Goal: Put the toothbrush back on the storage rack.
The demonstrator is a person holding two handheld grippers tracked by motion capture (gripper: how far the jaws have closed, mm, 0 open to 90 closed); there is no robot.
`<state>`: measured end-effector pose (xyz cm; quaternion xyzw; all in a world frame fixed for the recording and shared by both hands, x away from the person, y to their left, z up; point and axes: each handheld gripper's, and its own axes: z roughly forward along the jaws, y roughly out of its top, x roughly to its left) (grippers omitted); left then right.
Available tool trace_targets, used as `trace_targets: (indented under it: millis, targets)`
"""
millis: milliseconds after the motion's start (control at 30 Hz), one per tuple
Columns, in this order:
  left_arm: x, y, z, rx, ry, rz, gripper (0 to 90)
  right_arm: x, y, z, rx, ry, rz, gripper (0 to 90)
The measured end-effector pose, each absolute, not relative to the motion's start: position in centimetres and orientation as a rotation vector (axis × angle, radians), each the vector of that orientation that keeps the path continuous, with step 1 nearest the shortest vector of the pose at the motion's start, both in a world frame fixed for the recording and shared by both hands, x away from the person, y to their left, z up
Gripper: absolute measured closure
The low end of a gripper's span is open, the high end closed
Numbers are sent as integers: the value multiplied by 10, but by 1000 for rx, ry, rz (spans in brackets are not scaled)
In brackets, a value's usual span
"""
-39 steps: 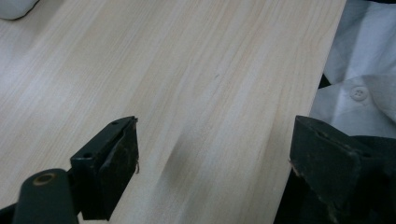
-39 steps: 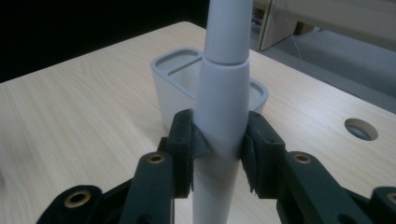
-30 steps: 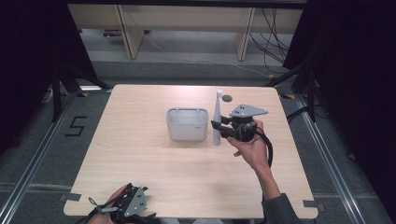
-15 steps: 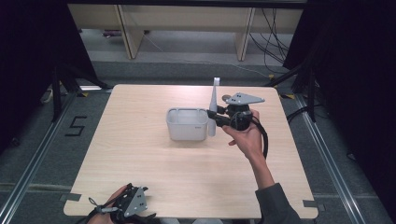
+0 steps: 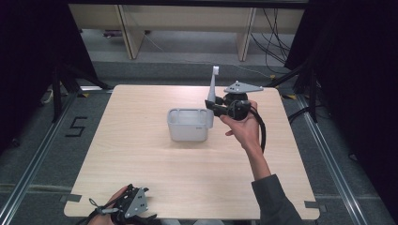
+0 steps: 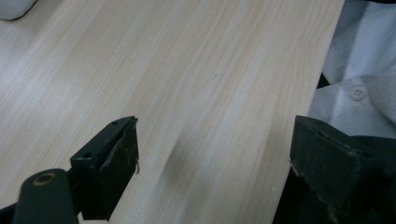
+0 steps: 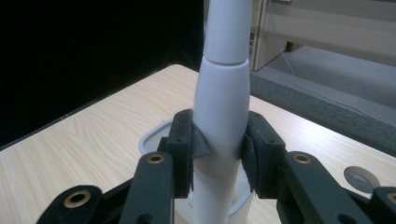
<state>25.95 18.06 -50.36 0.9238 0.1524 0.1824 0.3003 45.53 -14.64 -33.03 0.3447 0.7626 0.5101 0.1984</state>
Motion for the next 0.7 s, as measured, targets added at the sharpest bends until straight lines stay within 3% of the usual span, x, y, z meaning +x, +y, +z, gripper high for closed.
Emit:
trace_targets:
  millis: [700]
  targets:
    - [259, 180, -503, 2452, 398, 482, 153, 481, -128, -332, 999, 2109, 1397, 667]
